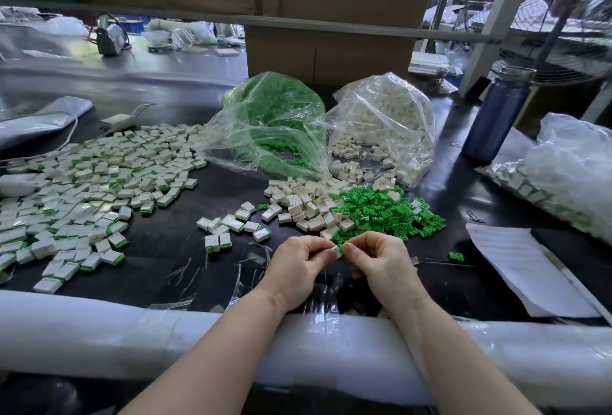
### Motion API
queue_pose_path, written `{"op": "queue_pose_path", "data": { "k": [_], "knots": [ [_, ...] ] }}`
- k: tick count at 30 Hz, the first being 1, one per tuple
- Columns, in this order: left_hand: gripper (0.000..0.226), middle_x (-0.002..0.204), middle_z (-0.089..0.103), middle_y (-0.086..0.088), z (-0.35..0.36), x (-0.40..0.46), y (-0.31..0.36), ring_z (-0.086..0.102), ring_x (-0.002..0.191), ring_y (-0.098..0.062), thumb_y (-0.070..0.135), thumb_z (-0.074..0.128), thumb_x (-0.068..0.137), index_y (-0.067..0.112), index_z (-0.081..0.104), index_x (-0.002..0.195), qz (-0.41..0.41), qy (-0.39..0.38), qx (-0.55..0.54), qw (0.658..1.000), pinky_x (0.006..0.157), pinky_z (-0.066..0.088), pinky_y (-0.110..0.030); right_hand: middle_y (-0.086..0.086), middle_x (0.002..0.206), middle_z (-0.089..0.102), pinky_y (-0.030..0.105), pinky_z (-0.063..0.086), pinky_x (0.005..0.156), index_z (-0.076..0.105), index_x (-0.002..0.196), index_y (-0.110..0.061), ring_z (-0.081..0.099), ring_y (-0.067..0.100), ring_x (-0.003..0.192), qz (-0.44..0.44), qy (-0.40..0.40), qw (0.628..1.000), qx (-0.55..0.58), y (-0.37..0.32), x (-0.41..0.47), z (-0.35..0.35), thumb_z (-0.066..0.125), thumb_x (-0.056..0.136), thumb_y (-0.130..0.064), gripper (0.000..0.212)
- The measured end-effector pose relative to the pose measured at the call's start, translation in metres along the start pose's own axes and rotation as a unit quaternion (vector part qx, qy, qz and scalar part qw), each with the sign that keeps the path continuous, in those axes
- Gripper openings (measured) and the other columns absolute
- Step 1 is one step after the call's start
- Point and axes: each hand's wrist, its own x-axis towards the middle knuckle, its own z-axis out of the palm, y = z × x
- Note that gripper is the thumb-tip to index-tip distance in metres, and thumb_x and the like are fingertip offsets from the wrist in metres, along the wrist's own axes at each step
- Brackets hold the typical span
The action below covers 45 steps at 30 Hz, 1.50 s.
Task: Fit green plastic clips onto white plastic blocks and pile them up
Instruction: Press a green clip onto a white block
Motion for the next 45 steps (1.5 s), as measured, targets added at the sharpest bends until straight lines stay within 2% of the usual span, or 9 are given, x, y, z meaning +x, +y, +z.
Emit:
{"op": "queue_pose_path", "data": {
  "k": [6, 10, 18, 23, 27, 32, 35, 39, 45],
  "knots": [
    [0.012, 0.079, 0.064, 0.008, 0.001, -0.002, 0.000, 0.060, 0.079, -0.007, 0.015, 0.064, 0.087, 0.013, 0.072, 0.094, -0.003, -0.010, 0.043, 0.999, 0.076, 0.046, -0.017, 0.002, 0.057, 0.058, 0.024, 0.047, 0.052, 0.063, 0.066, -0.013, 0.051, 0.009, 0.051, -0.006, -0.026, 0.998, -0.050, -0.001, -0.001, 0.000, 0.066, 0.083, -0.006, 0.018],
    [0.011, 0.083, 0.070, -0.002, 0.002, -0.002, 0.001, 0.064, 0.081, -0.017, 0.018, 0.064, 0.087, 0.014, 0.073, 0.092, 0.003, -0.003, 0.029, 1.000, 0.079, 0.050, -0.027, -0.005, 0.050, 0.059, 0.016, 0.045, 0.046, 0.065, 0.065, -0.011, 0.050, 0.002, 0.044, 0.001, -0.014, 1.000, 0.005, -0.001, -0.001, -0.001, 0.068, 0.082, -0.004, 0.018],
    [0.009, 0.083, 0.071, -0.011, 0.002, -0.003, 0.006, 0.064, 0.078, -0.027, 0.013, 0.065, 0.084, 0.019, 0.071, 0.087, -0.009, 0.003, -0.037, 0.999, 0.080, 0.053, -0.039, -0.002, 0.052, 0.064, 0.015, 0.044, 0.045, 0.066, 0.065, -0.009, 0.056, 0.003, 0.045, -0.016, -0.017, 0.997, 0.070, -0.004, -0.002, -0.002, 0.073, 0.076, -0.002, 0.014],
    [0.010, 0.064, 0.057, -0.001, 0.000, -0.005, 0.010, 0.048, 0.061, -0.013, 0.023, 0.058, 0.071, 0.022, 0.066, 0.076, -0.019, 0.002, -0.051, 0.999, 0.064, 0.045, -0.030, -0.004, 0.051, 0.062, 0.013, 0.042, 0.045, 0.067, 0.067, -0.007, 0.053, 0.000, 0.045, -0.033, -0.048, 0.994, 0.087, -0.006, -0.004, -0.003, 0.070, 0.077, 0.002, 0.013],
    [0.018, 0.081, 0.060, -0.010, -0.001, -0.004, 0.013, 0.052, 0.073, -0.019, 0.001, 0.058, 0.084, 0.018, 0.064, 0.082, -0.020, 0.002, -0.079, 0.997, 0.074, 0.050, -0.038, -0.003, 0.062, 0.065, 0.020, 0.049, 0.053, 0.068, 0.073, -0.011, 0.058, 0.007, 0.057, -0.025, -0.044, 0.993, 0.108, -0.005, -0.004, -0.003, 0.065, 0.082, 0.000, 0.015],
    [0.015, 0.103, 0.046, -0.002, -0.003, -0.005, 0.013, 0.051, 0.078, -0.011, 0.001, 0.059, 0.086, 0.015, 0.065, 0.087, 0.008, -0.012, -0.084, 0.996, 0.076, 0.050, -0.019, -0.004, 0.073, 0.069, 0.022, 0.053, 0.062, 0.067, 0.085, -0.014, 0.062, 0.008, 0.070, -0.007, -0.055, 0.991, 0.120, 0.000, 0.000, -0.001, 0.062, 0.086, -0.012, 0.006],
    [0.017, 0.107, 0.040, 0.000, -0.002, -0.005, 0.013, 0.050, 0.081, -0.005, 0.001, 0.060, 0.086, 0.017, 0.063, 0.087, 0.013, -0.029, -0.088, 0.996, 0.075, 0.044, -0.009, -0.001, 0.069, 0.069, 0.018, 0.051, 0.058, 0.070, 0.085, -0.015, 0.063, 0.008, 0.066, 0.007, -0.108, 0.988, 0.110, -0.002, -0.001, 0.001, 0.058, 0.081, -0.032, 0.021],
    [0.016, 0.109, 0.039, -0.003, -0.001, -0.006, 0.015, 0.047, 0.085, -0.005, 0.000, 0.059, 0.087, 0.016, 0.063, 0.087, 0.021, -0.044, -0.077, 0.996, 0.078, 0.042, -0.009, 0.004, 0.065, 0.065, 0.018, 0.048, 0.055, 0.073, 0.081, -0.012, 0.058, 0.011, 0.060, 0.013, -0.138, 0.986, 0.095, -0.002, -0.001, 0.000, 0.059, 0.075, -0.037, 0.029],
    [0.020, 0.110, 0.039, -0.003, -0.001, -0.007, 0.018, 0.048, 0.099, -0.015, -0.004, 0.056, 0.086, 0.013, 0.065, 0.092, 0.038, -0.065, -0.044, 0.996, 0.093, 0.044, -0.025, 0.005, 0.061, 0.065, 0.016, 0.045, 0.052, 0.075, 0.080, -0.009, 0.056, 0.009, 0.054, 0.031, -0.129, 0.981, 0.143, 0.001, -0.001, -0.003, 0.066, 0.077, -0.019, 0.014]
  ]
}}
